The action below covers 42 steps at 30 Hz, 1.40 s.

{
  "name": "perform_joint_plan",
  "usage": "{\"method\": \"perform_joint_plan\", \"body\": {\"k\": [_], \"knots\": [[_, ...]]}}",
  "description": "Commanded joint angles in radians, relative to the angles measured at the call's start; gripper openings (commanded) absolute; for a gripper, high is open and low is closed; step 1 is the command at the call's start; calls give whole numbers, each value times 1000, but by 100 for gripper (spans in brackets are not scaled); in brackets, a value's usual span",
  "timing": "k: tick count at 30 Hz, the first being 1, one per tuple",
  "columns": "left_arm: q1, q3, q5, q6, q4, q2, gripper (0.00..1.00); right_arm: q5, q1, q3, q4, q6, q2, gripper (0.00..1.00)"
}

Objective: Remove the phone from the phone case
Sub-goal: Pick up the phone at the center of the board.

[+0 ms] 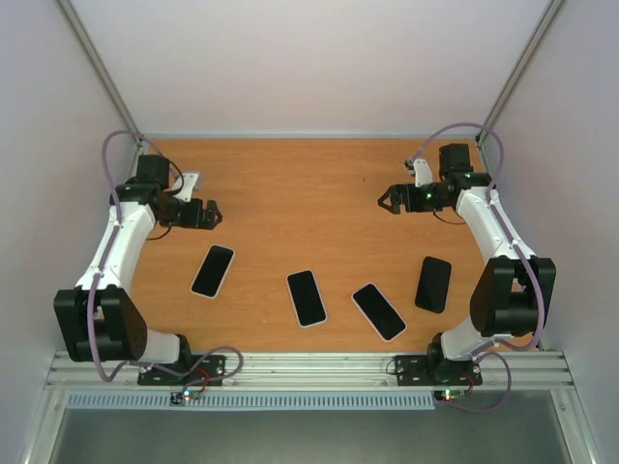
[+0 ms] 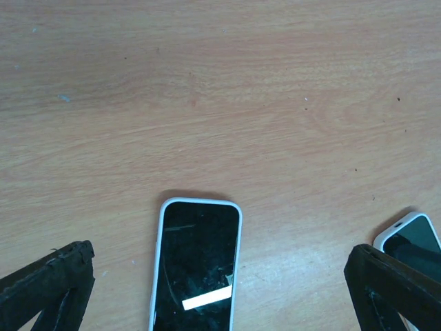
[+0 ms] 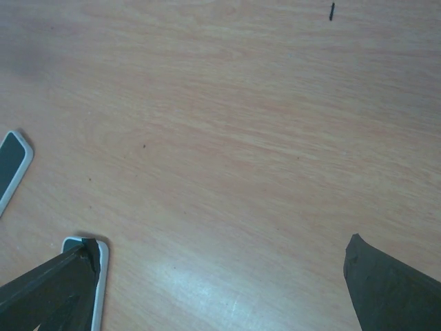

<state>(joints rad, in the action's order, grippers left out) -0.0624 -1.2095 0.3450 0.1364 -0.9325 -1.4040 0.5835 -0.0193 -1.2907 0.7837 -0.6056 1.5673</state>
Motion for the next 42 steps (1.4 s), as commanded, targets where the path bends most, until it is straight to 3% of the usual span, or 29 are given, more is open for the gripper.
{"method": "perform_joint_plan", "body": {"k": [1,21,34,42], "knots": [[21,32,-32,28,41,43,99,25,19,14,-33,9,-40,99],[55,156,-130,300,-63,155,99,61,33,8,-38,20,-42,99],[431,304,-441,377,1,175,99,53,33,-10,-22,14,-20,98],[558,417,-579,385,96,154,99,55,33,-9,-20,14,-16,99]]}}
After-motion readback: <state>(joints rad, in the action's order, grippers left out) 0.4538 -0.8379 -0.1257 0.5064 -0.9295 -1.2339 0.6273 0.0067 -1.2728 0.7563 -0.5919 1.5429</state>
